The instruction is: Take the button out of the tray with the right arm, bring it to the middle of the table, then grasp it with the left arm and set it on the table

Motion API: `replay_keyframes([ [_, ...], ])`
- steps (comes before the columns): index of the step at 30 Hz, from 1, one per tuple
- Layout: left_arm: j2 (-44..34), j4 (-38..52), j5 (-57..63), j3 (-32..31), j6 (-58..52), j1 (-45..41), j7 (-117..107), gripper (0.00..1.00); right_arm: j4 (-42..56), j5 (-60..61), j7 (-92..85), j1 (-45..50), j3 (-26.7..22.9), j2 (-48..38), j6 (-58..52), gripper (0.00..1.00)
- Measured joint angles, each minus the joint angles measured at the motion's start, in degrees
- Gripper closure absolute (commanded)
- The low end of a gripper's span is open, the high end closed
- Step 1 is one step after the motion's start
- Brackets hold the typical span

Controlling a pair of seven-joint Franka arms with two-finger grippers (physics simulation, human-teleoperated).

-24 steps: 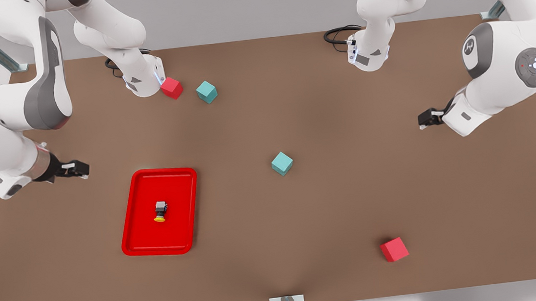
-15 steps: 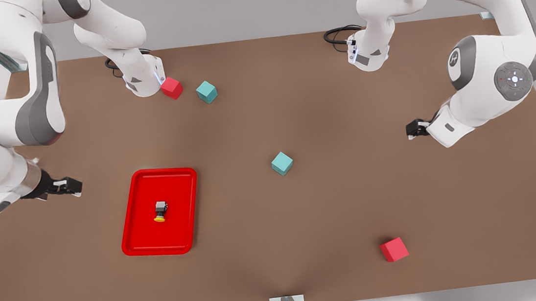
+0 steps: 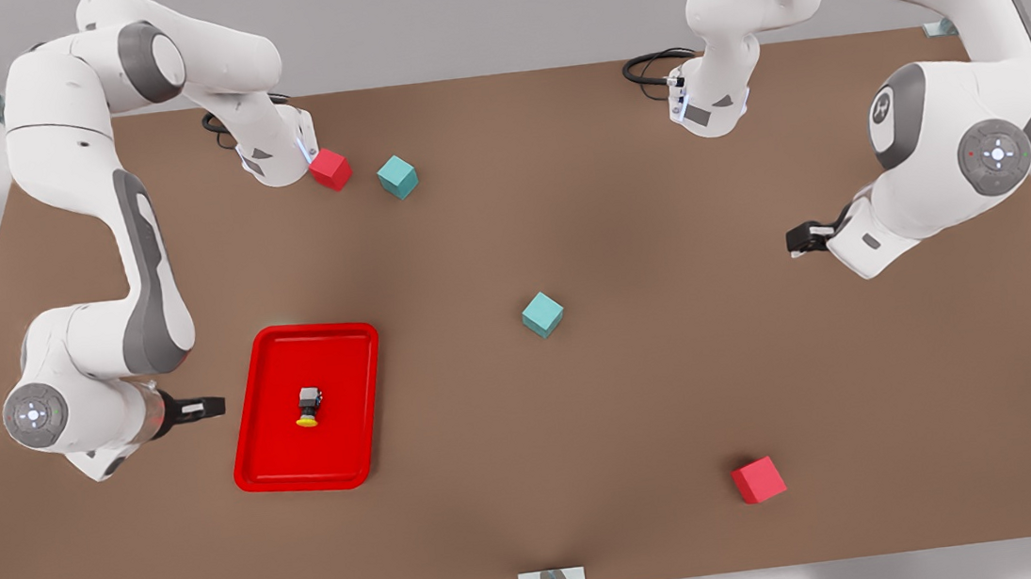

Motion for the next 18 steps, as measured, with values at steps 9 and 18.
replay_keyframes([
  [9,2.4,-0.1,-0.2,0.1,0.0,-0.7,-0.7,0.0,-20.4,1.0,9.1,7.1,4.8,-12.4,9.1,0.0],
  [18,7.3,0.0,-0.1,0.1,1.1,-2.9,-1.1,0.0,-27.5,-1.9,22.2,2.6,5.1,-11.3,23.1,0.0],
])
